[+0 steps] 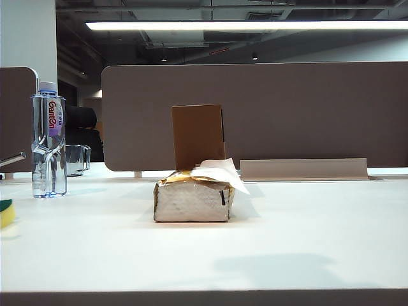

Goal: Move the sponge from right to left to wipe the table, avoiding obstacles on the table, and finally reaching the bottle of mineral water.

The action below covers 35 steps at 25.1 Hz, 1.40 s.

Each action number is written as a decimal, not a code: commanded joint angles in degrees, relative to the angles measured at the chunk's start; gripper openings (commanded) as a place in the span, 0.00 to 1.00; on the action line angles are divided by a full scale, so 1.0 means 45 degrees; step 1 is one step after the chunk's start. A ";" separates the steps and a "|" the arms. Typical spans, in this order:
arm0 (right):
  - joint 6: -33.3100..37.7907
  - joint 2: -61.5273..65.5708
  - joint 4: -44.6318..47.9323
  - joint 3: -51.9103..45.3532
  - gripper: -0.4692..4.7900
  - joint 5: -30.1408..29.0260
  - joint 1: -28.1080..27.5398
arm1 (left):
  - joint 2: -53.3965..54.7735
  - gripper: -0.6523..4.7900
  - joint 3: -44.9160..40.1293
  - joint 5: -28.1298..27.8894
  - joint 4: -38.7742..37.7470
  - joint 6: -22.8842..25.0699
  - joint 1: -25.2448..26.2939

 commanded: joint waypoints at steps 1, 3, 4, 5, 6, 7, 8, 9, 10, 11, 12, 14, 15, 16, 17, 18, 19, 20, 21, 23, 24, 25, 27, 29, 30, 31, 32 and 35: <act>0.0024 -0.0019 0.0170 0.0053 0.49 -0.0063 0.0010 | 0.1001 0.11 0.0554 -0.0457 0.1112 0.0005 -0.0024; 0.0117 -0.0019 0.0170 0.0053 0.49 -0.0063 0.0010 | 0.1802 0.11 0.1205 -0.0466 0.1195 0.0010 -0.0029; 0.0126 -0.0019 0.0175 0.0053 0.49 -0.0063 0.0010 | 0.2283 0.11 0.1661 -0.0500 0.1214 0.0010 -0.0024; 0.0131 -0.0019 0.0175 0.0053 0.49 -0.0063 0.0010 | 0.2497 0.11 0.1875 -0.0505 0.1239 0.0010 -0.0029; 0.0146 -0.0019 0.0175 0.0053 0.49 -0.0063 0.0010 | 0.2701 0.11 0.2103 -0.0505 0.1253 0.0010 -0.0024; 0.0175 -0.0024 0.0170 0.0053 0.49 -0.0063 0.0010 | 0.2943 0.11 0.2370 -0.0505 0.1277 0.0010 -0.0024; 0.0209 -0.0024 0.0170 0.0053 0.49 -0.0068 0.0010 | 0.3133 0.11 0.2594 -0.0510 0.1321 0.0010 -0.0029; 0.0209 -0.0024 0.0165 0.0053 0.49 -0.0068 0.0010 | 0.3313 0.11 0.2798 -0.0510 0.1399 0.0010 -0.0024; 0.0209 -0.0024 0.0165 0.0053 0.49 -0.0068 0.0010 | 0.3492 0.11 0.2992 -0.0510 0.1457 0.0005 -0.0024; 0.0214 -0.0024 0.0165 0.0053 0.49 -0.0068 0.0010 | 0.3711 0.11 0.3245 -0.0510 0.1511 0.0005 -0.0024; 0.0219 -0.0019 0.0165 0.0053 0.49 -0.0068 0.0010 | 0.3905 0.11 0.3463 -0.0529 0.1525 0.0005 -0.0024; 0.0291 -0.0024 0.0165 0.0053 0.49 -0.0068 0.0010 | 0.4527 0.11 0.4211 -0.0661 0.1491 0.0010 -0.0024; 0.0306 -0.0019 0.0165 0.0053 0.49 -0.0068 0.0010 | 0.4702 0.11 0.4439 -0.0656 0.1486 0.0000 -0.0024; 0.0306 -0.0019 0.0165 0.0053 0.49 -0.0063 0.0010 | 0.4925 0.11 0.4731 -0.0656 0.1438 0.0000 -0.0024; 0.0306 -0.0019 0.0165 0.0053 0.49 -0.0063 0.0010 | 0.5085 0.11 0.4949 -0.0661 0.1404 0.0000 -0.0024; 0.0311 -0.0024 0.0165 0.0053 0.49 -0.0068 0.0010 | 0.5260 0.11 0.5187 -0.0665 0.1370 0.0000 -0.0024; 0.0311 -0.0024 0.0165 0.0053 0.49 -0.0068 0.0010 | 0.5377 0.11 0.5353 -0.0665 0.1375 0.0000 -0.0024; 0.0311 -0.0024 0.0165 0.0053 0.49 -0.0068 0.0010 | 0.5484 0.11 0.5527 -0.0704 0.1384 0.0000 -0.0024; 0.0316 -0.0024 0.0160 0.0053 0.49 -0.0068 0.0010 | 0.5542 0.11 0.5634 -0.0826 0.1409 0.0000 -0.0024; 0.0311 -0.0019 0.0160 0.0053 0.49 -0.0068 0.0010 | 0.5615 0.11 0.5824 -0.0845 0.1457 0.0005 -0.0024; 0.0311 -0.0024 0.0160 0.0053 0.49 -0.0068 0.0010 | 0.5634 0.11 0.5853 -0.0840 0.1549 0.0005 -0.0024; 0.0311 -0.0024 0.0160 0.0053 0.49 -0.0068 0.0010 | 0.5634 0.11 0.5897 -0.0835 0.1598 0.0000 -0.0024; 0.0311 -0.0024 0.0155 0.0053 0.49 -0.0068 0.0010 | 0.5629 0.11 0.5989 -0.0826 0.1613 0.0000 -0.0019; 0.0311 -0.0024 0.0131 0.0053 0.49 -0.0073 0.0010 | 0.5625 0.11 0.6062 -0.0831 0.1554 0.0000 -0.0019; 0.0316 -0.0024 0.0121 0.0053 0.49 -0.0121 0.0010 | 0.5600 0.12 0.6105 -0.0821 0.1477 0.0000 -0.0019; 0.0321 -0.0024 0.0121 0.0053 0.49 -0.0165 0.0010 | 0.5600 0.15 0.6120 -0.0797 0.1472 0.0000 -0.0024; 0.0359 -0.0024 0.0121 0.0053 0.49 -0.0243 0.0010 | 0.5586 0.24 0.6120 -0.0772 0.1472 -0.0015 -0.0024; 0.0379 -0.0024 0.0121 0.0053 0.49 -0.0253 0.0010 | 0.5591 0.31 0.6120 -0.0738 0.1423 -0.0204 -0.0024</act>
